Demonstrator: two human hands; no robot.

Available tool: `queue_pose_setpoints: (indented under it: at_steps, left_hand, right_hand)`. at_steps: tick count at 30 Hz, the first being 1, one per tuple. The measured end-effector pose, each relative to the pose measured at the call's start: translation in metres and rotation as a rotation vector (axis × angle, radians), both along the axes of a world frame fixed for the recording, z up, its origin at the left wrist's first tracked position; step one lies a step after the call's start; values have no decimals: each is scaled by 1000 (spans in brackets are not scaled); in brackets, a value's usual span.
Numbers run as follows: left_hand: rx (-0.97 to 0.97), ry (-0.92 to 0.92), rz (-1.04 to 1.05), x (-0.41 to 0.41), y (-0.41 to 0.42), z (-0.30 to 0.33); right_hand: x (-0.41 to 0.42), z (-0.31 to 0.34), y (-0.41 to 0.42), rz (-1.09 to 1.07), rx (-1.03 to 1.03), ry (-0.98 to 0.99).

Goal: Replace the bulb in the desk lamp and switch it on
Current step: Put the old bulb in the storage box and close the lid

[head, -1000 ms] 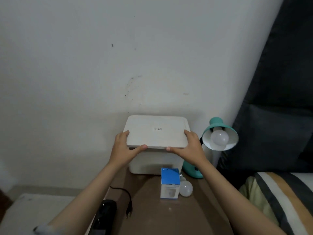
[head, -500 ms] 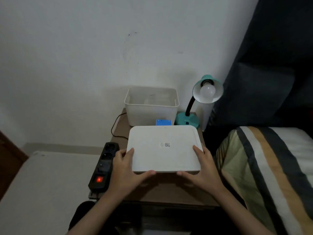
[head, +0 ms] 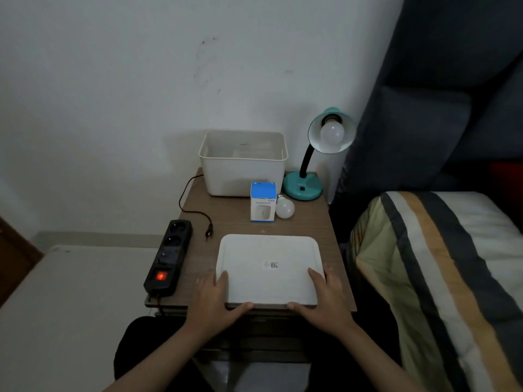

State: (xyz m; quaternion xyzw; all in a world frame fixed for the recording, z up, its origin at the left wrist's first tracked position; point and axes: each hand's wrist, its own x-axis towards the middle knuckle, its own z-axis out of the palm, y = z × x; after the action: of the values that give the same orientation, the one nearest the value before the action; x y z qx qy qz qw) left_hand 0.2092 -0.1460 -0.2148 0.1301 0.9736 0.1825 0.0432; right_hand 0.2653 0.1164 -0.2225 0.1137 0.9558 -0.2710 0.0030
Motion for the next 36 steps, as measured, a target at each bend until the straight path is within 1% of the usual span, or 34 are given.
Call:
queue_pose_setpoints:
  at_steps: [3, 6, 8, 12, 15, 17, 19, 22, 26, 28, 32, 36]
  left_hand:
    - [22, -7, -2, -12, -2, 7]
    - [103, 68, 20, -39, -2, 24]
    - [139, 135, 27, -65, 1, 39]
    - [257, 204, 87, -128, 13, 76]
    - [308, 253, 131, -178, 20, 97]
    - [321, 267, 177, -206, 23, 106]
    - [331, 240, 235, -230, 26, 110]
    - [321, 176, 271, -259, 31, 106]
    - [394, 162, 302, -276, 39, 99]
    - [433, 184, 324, -280, 42, 95]
    - [497, 238, 374, -283, 47, 92]
    - [529, 269, 390, -288, 47, 91]
  right_hand:
    - [-14, 9, 0, -44, 11, 61]
    - [-45, 26, 0, -62, 6, 200]
    - [-74, 39, -2, -50, -47, 277]
    - [-134, 57, -4, 5, -176, 339]
    - [-172, 55, -3, 22, -176, 296]
    - [-190, 48, -2, 14, -123, 226]
    - [-203, 39, -1, 13, -65, 192]
    - [-215, 25, 0, -12, -13, 186]
    - [-223, 17, 4, -137, -65, 218]
    - [-224, 16, 7, -178, -136, 274]
    - [-217, 29, 11, -266, -241, 512]
    - [-213, 70, 8, -234, -314, 762]
